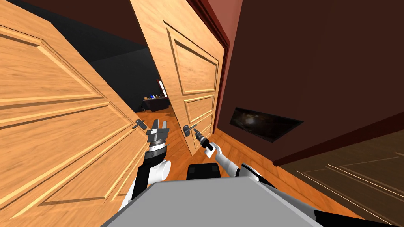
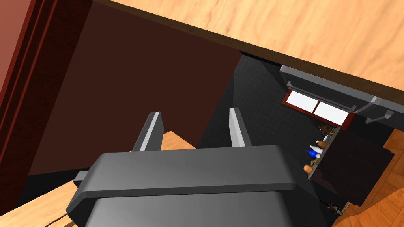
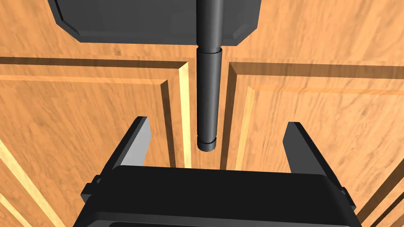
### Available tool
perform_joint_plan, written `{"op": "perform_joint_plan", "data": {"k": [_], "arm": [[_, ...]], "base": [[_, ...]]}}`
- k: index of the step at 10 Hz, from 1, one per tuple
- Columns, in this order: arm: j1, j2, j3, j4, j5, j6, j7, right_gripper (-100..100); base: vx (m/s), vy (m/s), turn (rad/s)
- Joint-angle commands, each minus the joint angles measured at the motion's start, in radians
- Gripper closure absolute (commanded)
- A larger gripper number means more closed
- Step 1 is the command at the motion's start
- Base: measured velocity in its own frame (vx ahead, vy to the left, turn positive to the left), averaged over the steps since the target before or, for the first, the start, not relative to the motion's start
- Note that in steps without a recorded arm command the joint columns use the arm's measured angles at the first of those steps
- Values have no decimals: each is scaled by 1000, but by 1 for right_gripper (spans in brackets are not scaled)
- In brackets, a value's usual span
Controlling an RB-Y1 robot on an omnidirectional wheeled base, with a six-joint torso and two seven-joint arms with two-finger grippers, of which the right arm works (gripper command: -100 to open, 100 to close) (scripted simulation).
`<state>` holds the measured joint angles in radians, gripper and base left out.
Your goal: Push the door open
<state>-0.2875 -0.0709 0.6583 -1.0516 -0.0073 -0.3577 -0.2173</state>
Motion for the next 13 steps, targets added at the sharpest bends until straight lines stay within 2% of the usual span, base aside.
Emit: {"op": "perform_joint_plan", "data": {"k": [1,4,5,6,11,13], "arm": [[-2,5,-8,7,0,0,4,-100],[-5,22,-20,22,1,-2,9,-100],[-5,19,-17,21,1,-3,8,-100],[-5,19,-17,21,1,-3,8,100],[-5,19,-17,21,1,-3,8,100],[-12,16,-42,27,0,-3,17,100]], "base": [[185,156,47],[169,146,36],[55,56,-1],[0,0,0],[-4,-6,6],[60,154,-48]]}}
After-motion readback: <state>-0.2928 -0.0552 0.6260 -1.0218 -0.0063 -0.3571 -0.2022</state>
